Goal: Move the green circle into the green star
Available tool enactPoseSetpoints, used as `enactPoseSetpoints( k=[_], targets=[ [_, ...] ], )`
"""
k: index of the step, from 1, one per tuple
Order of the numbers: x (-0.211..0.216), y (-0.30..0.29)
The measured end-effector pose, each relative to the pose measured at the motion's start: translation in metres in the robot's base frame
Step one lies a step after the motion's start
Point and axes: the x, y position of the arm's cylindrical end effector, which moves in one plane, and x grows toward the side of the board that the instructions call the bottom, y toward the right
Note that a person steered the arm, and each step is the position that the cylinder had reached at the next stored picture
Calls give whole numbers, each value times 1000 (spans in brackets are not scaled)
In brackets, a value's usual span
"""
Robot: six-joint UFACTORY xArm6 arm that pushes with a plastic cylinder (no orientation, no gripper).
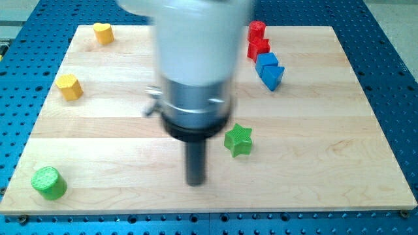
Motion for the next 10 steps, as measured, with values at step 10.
enactPoseSetpoints(
  k=[10],
  targets=[
    [-37, 32]
  ],
)
